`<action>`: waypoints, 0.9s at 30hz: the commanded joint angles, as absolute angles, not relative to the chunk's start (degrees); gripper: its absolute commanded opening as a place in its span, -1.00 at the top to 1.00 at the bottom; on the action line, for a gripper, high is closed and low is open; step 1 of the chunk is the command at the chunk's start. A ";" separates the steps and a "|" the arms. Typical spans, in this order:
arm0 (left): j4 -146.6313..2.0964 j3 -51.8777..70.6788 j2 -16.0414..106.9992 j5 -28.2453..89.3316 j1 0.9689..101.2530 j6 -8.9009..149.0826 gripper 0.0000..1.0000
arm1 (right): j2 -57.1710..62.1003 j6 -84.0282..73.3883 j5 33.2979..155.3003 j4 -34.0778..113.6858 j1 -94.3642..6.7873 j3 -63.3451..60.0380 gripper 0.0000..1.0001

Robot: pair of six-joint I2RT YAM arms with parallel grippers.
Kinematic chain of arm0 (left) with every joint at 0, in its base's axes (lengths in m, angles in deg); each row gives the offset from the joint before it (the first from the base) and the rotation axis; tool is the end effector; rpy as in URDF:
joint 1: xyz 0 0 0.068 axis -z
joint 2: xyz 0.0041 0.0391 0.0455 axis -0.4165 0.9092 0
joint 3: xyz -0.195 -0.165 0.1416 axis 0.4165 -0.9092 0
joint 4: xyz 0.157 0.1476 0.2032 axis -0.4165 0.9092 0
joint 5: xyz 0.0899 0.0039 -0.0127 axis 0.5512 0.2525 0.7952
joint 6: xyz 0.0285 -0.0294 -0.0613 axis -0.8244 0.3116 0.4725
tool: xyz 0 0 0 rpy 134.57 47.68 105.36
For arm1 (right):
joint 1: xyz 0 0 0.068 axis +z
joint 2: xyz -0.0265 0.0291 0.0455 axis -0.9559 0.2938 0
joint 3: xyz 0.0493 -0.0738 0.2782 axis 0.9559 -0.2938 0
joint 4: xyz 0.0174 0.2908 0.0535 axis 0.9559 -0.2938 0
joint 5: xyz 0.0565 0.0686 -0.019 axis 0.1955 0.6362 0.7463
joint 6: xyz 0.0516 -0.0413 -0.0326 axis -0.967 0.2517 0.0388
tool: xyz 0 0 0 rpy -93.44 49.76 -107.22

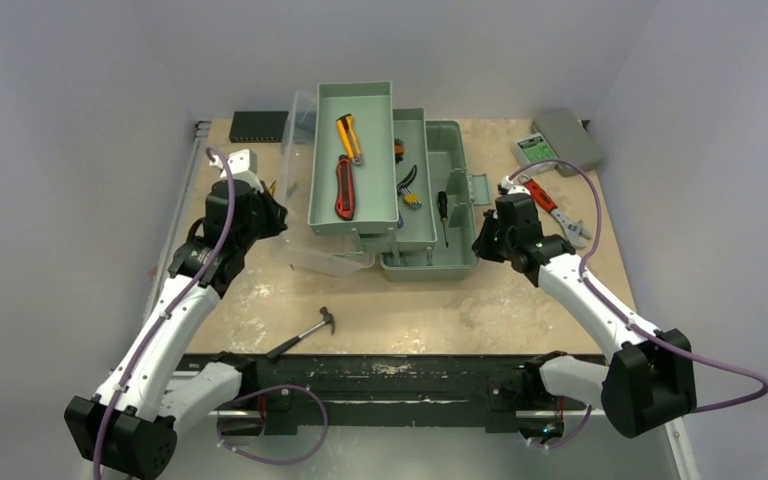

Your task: Pack the tool kit

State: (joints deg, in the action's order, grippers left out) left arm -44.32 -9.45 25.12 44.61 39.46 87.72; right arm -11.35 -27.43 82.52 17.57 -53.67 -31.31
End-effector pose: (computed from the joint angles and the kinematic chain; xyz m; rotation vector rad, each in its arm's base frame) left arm 0.2536 -0.0608 0.3349 -0.3218 2.0450 -0.3730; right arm 0.2770 0.0920 0.2346 0.2352 2.3507 0.3299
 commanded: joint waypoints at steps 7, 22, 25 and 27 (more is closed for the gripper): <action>-47.61 -0.64 28.30 60.95 54.73 79.99 1.00 | -10.95 -29.08 83.30 18.73 -52.64 -28.64 1.00; -46.00 12.85 41.70 85.20 75.30 67.76 1.00 | -11.48 -30.26 83.07 18.77 -51.48 -29.52 1.00; -47.05 14.82 45.22 85.29 78.46 67.35 1.00 | -12.68 -31.02 83.91 19.32 -50.34 -30.24 1.00; -48.17 16.02 47.66 86.86 81.28 65.99 1.00 | -13.04 -32.05 83.72 19.71 -48.66 -30.64 1.00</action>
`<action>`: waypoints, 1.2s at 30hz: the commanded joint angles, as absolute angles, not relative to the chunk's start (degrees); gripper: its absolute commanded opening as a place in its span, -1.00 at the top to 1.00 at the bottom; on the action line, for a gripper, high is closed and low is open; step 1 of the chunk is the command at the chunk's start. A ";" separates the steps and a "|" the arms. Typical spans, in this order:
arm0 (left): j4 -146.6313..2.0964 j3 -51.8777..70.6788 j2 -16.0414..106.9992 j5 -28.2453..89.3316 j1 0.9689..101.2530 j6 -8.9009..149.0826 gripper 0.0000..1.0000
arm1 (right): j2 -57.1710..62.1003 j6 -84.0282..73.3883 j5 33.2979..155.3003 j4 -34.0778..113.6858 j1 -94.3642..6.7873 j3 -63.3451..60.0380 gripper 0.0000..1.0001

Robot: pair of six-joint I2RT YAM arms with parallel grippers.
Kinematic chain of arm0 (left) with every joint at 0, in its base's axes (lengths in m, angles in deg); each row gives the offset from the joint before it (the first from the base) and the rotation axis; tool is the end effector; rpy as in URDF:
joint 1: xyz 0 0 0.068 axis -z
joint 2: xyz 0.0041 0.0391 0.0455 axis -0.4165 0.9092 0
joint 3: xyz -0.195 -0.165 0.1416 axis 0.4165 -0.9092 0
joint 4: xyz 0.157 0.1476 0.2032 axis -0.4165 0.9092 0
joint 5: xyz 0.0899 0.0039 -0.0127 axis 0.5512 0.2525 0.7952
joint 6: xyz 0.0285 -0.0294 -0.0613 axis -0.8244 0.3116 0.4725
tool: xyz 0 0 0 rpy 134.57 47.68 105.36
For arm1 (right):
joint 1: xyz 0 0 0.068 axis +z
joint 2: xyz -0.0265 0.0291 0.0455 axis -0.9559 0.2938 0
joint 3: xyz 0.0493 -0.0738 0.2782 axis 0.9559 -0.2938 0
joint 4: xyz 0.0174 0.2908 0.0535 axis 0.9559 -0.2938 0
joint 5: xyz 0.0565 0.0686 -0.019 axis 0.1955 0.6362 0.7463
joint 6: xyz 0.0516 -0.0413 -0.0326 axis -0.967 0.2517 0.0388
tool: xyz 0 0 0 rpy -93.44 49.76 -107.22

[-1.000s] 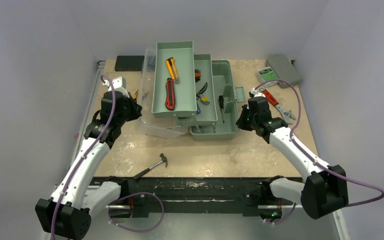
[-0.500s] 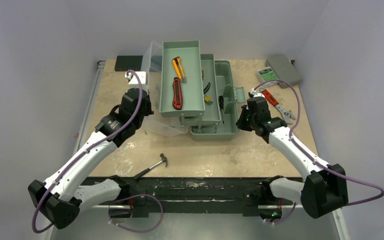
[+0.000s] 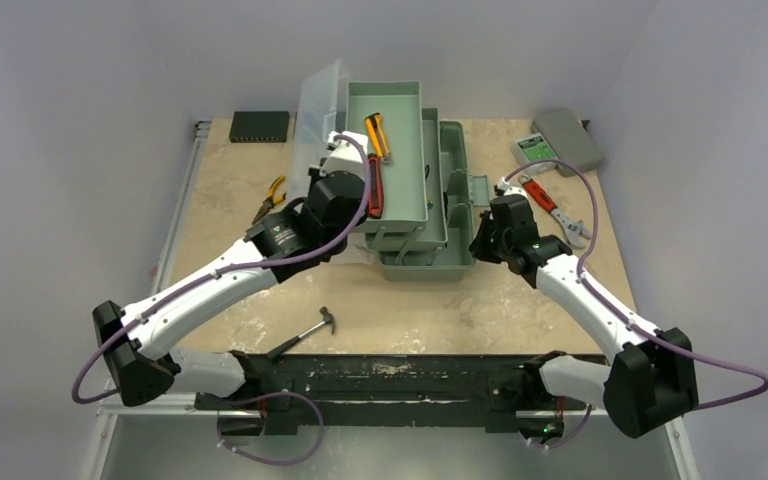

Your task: Pack the tool kit

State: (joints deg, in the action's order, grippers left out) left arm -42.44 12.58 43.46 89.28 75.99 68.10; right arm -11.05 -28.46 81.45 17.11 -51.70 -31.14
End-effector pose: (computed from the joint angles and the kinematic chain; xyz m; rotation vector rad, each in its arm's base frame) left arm 0.2371 -0.2206 0.4059 0.1426 1.8484 0.1560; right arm 0.2743 0.1005 0.2336 0.2254 2.3607 0.3298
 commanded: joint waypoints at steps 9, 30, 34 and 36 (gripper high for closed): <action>-48.89 20.19 55.71 90.47 89.86 65.44 1.00 | -16.24 -37.50 82.94 20.70 -43.78 -34.48 1.00; -52.10 21.79 60.59 58.82 92.56 81.54 0.25 | -36.38 -40.65 53.38 -1.70 -43.87 -27.85 -0.79; -54.65 21.08 59.46 48.40 90.92 84.41 0.01 | -37.73 -40.66 50.19 -3.41 -43.83 -26.73 -0.85; -55.81 20.54 58.07 44.48 90.09 85.26 -0.02 | -37.71 -40.27 49.92 -3.50 -43.83 -26.29 -0.86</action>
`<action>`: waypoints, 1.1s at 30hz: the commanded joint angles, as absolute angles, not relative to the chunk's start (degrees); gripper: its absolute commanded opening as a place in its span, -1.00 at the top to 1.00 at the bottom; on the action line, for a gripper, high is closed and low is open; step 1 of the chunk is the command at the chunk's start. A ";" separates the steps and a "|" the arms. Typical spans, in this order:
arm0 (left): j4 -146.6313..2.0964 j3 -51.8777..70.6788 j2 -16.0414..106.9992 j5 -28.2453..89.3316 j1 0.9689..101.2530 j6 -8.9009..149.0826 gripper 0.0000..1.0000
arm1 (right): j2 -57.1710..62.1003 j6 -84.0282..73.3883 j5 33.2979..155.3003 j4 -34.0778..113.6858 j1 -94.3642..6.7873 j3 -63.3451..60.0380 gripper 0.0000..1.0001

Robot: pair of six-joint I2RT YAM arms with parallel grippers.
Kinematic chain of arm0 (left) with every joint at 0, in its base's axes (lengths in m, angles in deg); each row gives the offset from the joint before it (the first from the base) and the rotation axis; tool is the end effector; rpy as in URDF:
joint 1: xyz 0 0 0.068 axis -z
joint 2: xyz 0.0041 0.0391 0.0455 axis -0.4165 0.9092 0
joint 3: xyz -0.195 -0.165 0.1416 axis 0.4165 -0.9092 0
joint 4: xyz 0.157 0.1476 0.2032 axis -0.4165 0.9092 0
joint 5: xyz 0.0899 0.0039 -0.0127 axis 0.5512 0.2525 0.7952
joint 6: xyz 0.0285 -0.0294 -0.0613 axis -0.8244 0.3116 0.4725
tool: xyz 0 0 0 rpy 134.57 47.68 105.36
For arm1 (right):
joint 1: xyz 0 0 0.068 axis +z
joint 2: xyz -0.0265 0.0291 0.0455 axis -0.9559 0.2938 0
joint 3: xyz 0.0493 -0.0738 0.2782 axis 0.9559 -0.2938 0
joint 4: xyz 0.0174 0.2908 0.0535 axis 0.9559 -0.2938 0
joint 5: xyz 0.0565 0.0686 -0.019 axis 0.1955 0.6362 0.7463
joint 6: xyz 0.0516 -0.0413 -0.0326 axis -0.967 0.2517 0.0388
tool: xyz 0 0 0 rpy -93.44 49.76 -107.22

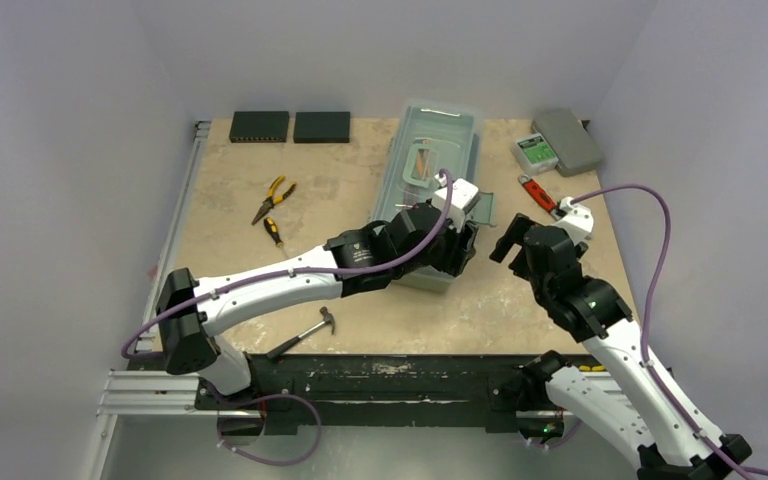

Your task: Pack the tool kit

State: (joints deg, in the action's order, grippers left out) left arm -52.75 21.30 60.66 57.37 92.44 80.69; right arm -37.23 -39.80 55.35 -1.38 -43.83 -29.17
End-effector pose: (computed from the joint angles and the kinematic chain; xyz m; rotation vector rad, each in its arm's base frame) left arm 0.1807 -0.3914 0.3712 0.5863 1.9471 -0.6961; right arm 0.1759 0.0612 0.3211 0.5188 2.0214 0.1458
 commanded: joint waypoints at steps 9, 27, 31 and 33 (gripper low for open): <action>-51.22 18.24 48.79 37.09 82.18 87.79 -0.78 | -36.58 -36.11 59.17 6.56 -43.82 -25.62 -0.91; -44.45 14.76 52.07 33.78 62.69 91.17 -1.00 | -20.13 -37.67 84.61 22.65 -51.38 -19.03 -0.97; -48.04 15.14 56.85 26.86 60.87 92.74 -1.00 | -14.13 -38.71 91.95 23.80 -58.08 -18.87 -0.98; -47.79 16.74 59.22 25.71 60.82 92.79 -1.00 | -11.79 -38.07 93.31 24.87 -58.76 -19.35 -0.98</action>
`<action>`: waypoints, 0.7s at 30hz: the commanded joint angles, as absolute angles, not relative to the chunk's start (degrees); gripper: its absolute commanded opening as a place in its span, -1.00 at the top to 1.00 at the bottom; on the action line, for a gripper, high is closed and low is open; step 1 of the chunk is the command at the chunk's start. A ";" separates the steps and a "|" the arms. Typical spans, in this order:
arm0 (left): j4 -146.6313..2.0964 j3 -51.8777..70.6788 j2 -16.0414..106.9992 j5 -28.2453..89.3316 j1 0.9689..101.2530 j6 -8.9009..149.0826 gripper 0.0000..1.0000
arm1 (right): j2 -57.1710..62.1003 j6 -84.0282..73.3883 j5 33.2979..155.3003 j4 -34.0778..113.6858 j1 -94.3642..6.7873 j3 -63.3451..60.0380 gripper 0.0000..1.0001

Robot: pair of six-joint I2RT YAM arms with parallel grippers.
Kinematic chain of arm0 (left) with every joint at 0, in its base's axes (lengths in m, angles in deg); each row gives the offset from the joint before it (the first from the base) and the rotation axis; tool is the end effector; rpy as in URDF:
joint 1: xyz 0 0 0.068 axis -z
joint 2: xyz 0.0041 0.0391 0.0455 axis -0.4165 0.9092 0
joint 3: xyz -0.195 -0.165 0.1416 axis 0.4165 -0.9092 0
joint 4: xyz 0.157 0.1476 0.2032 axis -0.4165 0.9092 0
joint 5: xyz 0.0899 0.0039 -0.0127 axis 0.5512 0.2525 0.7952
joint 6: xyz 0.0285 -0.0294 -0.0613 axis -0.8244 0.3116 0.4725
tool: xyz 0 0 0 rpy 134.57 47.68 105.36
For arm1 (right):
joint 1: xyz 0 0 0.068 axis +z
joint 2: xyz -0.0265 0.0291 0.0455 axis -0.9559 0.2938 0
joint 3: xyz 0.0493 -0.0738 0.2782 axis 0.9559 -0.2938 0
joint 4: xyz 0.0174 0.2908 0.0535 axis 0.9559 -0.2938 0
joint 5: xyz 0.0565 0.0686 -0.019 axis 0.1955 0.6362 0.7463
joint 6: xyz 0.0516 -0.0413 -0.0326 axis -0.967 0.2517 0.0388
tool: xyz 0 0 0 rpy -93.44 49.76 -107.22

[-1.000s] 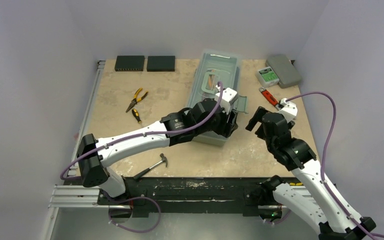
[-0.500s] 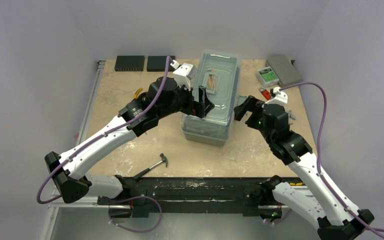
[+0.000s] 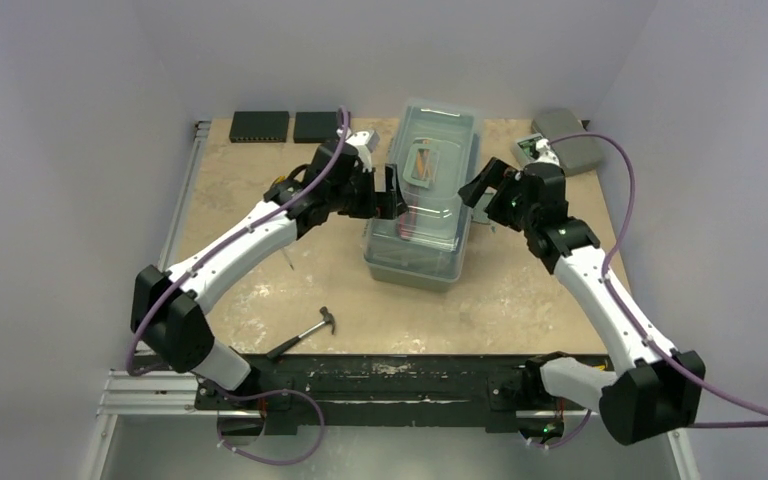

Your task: Pack the tool kit

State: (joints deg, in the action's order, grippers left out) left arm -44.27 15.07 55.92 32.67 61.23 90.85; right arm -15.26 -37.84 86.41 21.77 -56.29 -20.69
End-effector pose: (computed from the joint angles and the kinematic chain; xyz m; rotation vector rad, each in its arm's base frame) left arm 0.3164 -0.2433 0.3413 0.1495 2.2674 -0.7855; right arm 0.2895 0.0861 0.3355 0.4100 2.0276 0.6096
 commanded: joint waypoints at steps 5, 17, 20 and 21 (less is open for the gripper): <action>-48.19 17.10 62.39 23.37 60.74 92.97 -0.92 | -7.54 -37.07 101.14 27.87 -58.81 -21.24 -0.98; -54.25 4.02 54.00 23.12 60.66 95.66 -0.85 | -6.59 -36.86 109.82 32.07 -53.16 -29.31 -0.98; -58.43 -1.33 50.50 22.11 60.65 97.65 -0.81 | -7.17 -38.38 108.91 33.67 -48.39 -31.08 -0.98; -59.37 -2.88 49.36 22.21 60.69 98.36 -0.81 | -7.36 -39.29 109.25 34.72 -47.27 -31.93 -0.98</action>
